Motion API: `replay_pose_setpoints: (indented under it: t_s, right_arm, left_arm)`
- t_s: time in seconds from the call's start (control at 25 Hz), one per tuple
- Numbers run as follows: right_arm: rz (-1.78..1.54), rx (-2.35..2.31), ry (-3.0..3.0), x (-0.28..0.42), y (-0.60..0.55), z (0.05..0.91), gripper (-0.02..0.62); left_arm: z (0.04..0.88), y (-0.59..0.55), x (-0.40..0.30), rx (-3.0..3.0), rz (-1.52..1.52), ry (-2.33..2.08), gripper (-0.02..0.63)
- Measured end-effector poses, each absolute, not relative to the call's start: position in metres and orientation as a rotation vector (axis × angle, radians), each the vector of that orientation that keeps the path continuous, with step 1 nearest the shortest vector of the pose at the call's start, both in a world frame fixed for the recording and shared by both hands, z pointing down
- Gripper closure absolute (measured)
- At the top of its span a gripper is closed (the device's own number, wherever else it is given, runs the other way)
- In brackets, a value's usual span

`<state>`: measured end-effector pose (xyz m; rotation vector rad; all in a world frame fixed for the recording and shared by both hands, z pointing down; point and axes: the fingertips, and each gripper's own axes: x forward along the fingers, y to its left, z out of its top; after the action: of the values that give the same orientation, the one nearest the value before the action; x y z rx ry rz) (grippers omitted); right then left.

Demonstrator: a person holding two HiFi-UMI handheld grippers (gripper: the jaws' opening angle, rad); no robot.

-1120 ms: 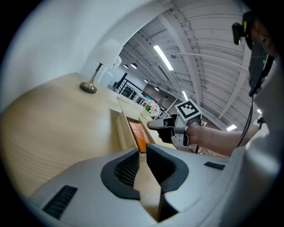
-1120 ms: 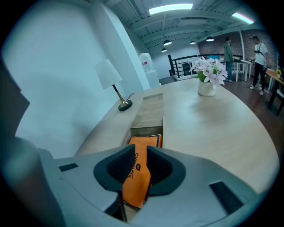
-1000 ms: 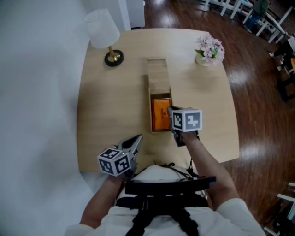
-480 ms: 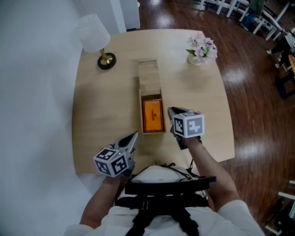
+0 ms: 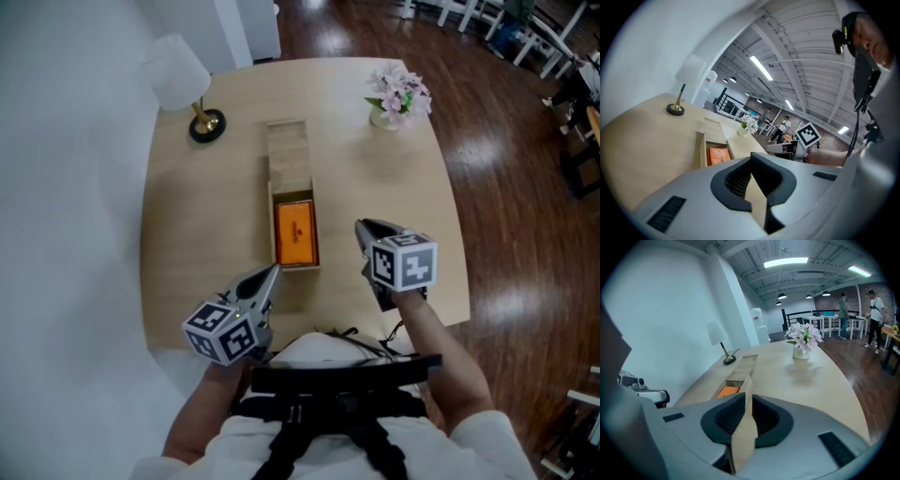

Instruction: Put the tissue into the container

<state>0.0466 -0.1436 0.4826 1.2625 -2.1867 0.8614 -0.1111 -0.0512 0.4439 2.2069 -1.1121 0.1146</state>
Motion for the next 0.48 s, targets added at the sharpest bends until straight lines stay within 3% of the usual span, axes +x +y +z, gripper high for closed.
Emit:
replay_pose_setpoints:
  t_s: [0.48]
  right_arm:
    - [0.858,1.303,-2.221,0.106,-0.119,0.464,0.565]
  left_arm:
    - [0.431,-0.037,-0.081,2.220,0.124,-1.095,0.606]
